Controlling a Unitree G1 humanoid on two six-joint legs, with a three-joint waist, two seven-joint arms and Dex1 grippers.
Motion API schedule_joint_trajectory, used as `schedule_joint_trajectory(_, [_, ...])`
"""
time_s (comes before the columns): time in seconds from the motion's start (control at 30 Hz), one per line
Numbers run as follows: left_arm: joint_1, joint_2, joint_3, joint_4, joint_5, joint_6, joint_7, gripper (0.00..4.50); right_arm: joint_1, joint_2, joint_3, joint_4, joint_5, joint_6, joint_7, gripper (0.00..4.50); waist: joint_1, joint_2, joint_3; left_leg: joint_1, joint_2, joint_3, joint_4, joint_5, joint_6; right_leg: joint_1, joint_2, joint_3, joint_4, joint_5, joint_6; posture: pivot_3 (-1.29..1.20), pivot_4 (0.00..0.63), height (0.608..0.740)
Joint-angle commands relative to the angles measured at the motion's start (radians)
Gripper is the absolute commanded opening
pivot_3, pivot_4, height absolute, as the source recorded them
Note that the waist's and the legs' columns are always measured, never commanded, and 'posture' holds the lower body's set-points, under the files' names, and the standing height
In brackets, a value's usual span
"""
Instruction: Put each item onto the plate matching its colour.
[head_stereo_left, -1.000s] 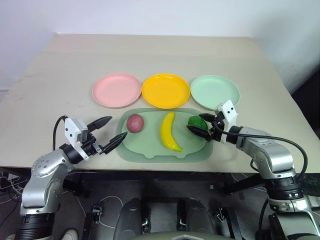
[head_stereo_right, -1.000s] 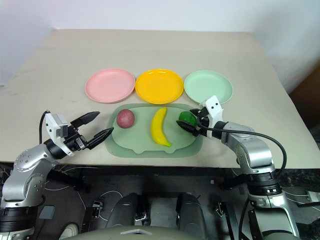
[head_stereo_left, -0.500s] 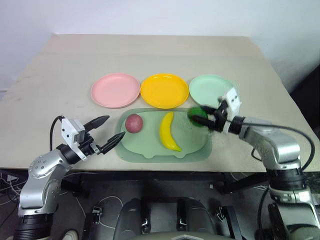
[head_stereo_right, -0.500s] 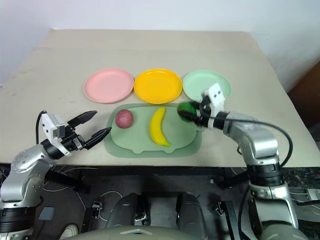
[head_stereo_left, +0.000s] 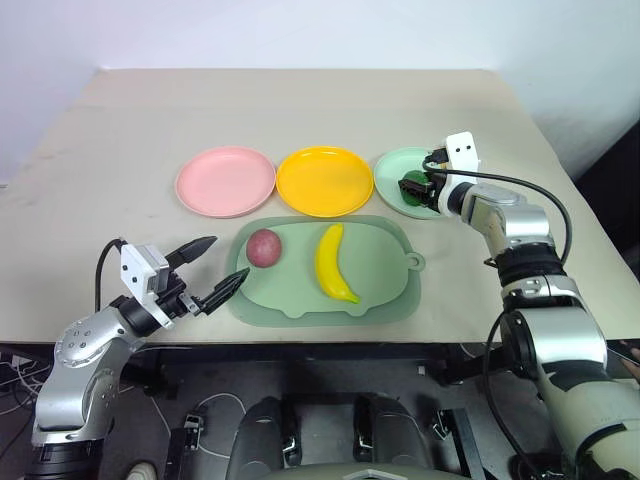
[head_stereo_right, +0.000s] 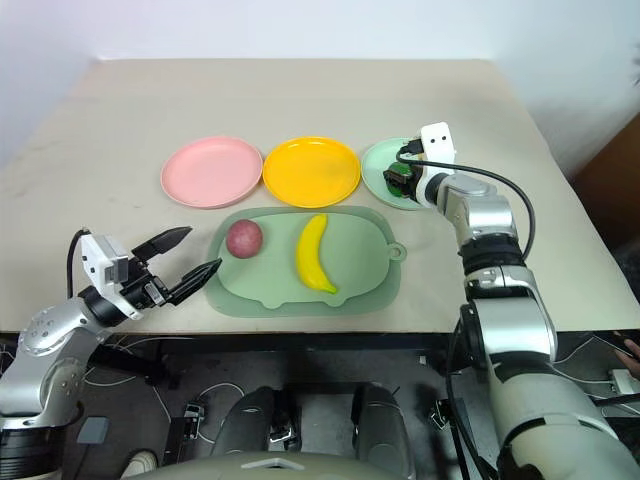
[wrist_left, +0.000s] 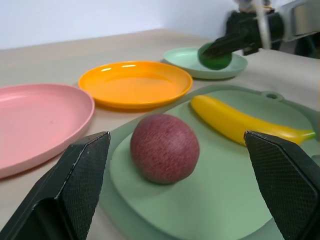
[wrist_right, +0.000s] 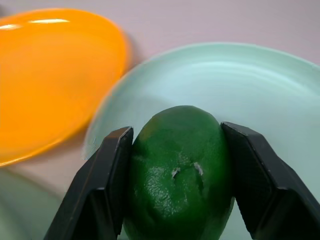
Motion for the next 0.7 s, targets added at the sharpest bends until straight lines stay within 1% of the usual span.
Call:
schedule_joint_trajectory(0.03, [0.016, 0.005, 0.029, -0.039, -0.007, -0.011, 0.007, 4.5, -0.06, 0.006, -0.015, 0.08, -0.03, -0.069, -0.02, 2.49, -0.001, 0.0, 0.0, 0.0, 0.0, 0.0, 0.0, 0.0, 0.0, 0.0, 0.0, 0.0, 0.0, 0.0, 0.0, 0.0, 0.15, 0.695])
schedule_joint_trajectory(0.1, [0.026, 0.003, 0.031, -0.046, -0.008, -0.013, 0.01, 4.5, -0.074, 0.013, -0.016, 0.105, -0.039, -0.079, -0.018, 3.24, -0.002, 0.0, 0.0, 0.0, 0.0, 0.0, 0.0, 0.0, 0.0, 0.0, 0.0, 0.0, 0.0, 0.0, 0.0, 0.0, 0.15, 0.695])
schedule_joint_trajectory(0.13, [0.029, 0.003, 0.031, -0.047, -0.008, -0.014, 0.011, 4.5, -0.079, 0.015, -0.015, 0.112, -0.045, -0.081, -0.017, 3.45, -0.002, 0.0, 0.0, 0.0, 0.0, 0.0, 0.0, 0.0, 0.0, 0.0, 0.0, 0.0, 0.0, 0.0, 0.0, 0.0, 0.15, 0.695])
schedule_joint_trajectory(0.23, [0.033, 0.003, 0.031, -0.05, -0.009, -0.015, 0.014, 4.5, -0.084, 0.009, -0.015, 0.117, -0.058, -0.073, -0.011, 4.48, -0.001, 0.0, 0.0, 0.0, 0.001, 0.0, 0.0, 0.0, -0.001, 0.0, 0.0, 0.0, 0.0, 0.0, 0.0, 0.0, 0.15, 0.695])
schedule_joint_trajectory(0.33, [0.036, 0.008, 0.032, -0.06, -0.011, -0.008, 0.021, 4.5, -0.071, -0.022, -0.024, 0.053, -0.059, -0.06, -0.003, 4.49, 0.0, 0.0, 0.0, 0.0, 0.001, 0.0, 0.0, 0.0, -0.001, 0.0, 0.0, 0.001, 0.0, 0.0, 0.0, 0.0, 0.15, 0.695])
schedule_joint_trajectory(0.37, [0.035, 0.012, 0.033, -0.066, -0.014, -0.002, 0.024, 4.5, -0.063, -0.035, -0.038, 0.004, -0.042, -0.021, 0.007, 4.49, 0.0, 0.001, 0.0, 0.0, 0.001, 0.0, 0.0, 0.0, -0.001, -0.001, 0.0, 0.001, 0.0, 0.0, 0.0, 0.0, 0.15, 0.695])
schedule_joint_trajectory(0.43, [0.028, 0.018, 0.034, -0.072, -0.018, 0.009, 0.028, 4.5, -0.011, -0.06, -0.043, -0.174, -0.002, 0.098, 0.064, 4.49, 0.002, 0.001, 0.001, 0.0, 0.001, -0.001, 0.0, 0.0, -0.001, -0.001, 0.0, 0.001, 0.0, 0.0, 0.0, 0.0, 0.15, 0.695])
schedule_joint_trajectory(0.5, [0.017, 0.023, 0.032, -0.068, -0.019, 0.015, 0.029, 4.5, 0.068, -0.082, -0.023, -0.397, 0.03, 0.226, 0.115, 4.49, 0.002, 0.001, 0.0, 0.0, 0.002, -0.002, 0.0, 0.0, -0.001, -0.002, 0.0, 0.002, 0.0, 0.0, 0.0, 0.0, 0.15, 0.695])
schedule_joint_trajectory(0.57, [0.002, 0.028, 0.028, -0.058, -0.019, 0.019, 0.025, 4.5, 0.136, -0.088, -0.025, -0.618, 0.088, 0.412, 0.118, 4.49, 0.001, 0.001, 0.0, 0.0, 0.002, -0.003, -0.001, 0.0, -0.001, -0.001, 0.0, 0.001, 0.0, 0.0, 0.0, 0.0, 0.15, 0.695])
schedule_joint_trajectory(0.63, [-0.017, 0.031, 0.024, -0.043, -0.019, 0.026, 0.017, 4.5, 0.188, -0.071, -0.038, -0.83, 0.174, 0.638, 0.102, 4.49, -0.002, 0.001, 0.0, 0.0, 0.003, -0.003, -0.001, 0.0, -0.001, -0.001, 0.0, 0.001, 0.0, 0.0, 0.0, 0.0, 0.15, 0.695])
schedule_joint_trajectory(0.7, [-0.035, 0.032, 0.018, -0.027, -0.015, 0.028, 0.007, 4.5, 0.219, -0.037, -0.052, -0.969, 0.241, 0.797, 0.081, 4.49, -0.002, 0.001, 0.0, 0.0, 0.003, -0.003, -0.001, 0.0, -0.001, -0.001, 0.0, 0.001, 0.0, 0.0, 0.0, 0.0, 0.15, 0.695])
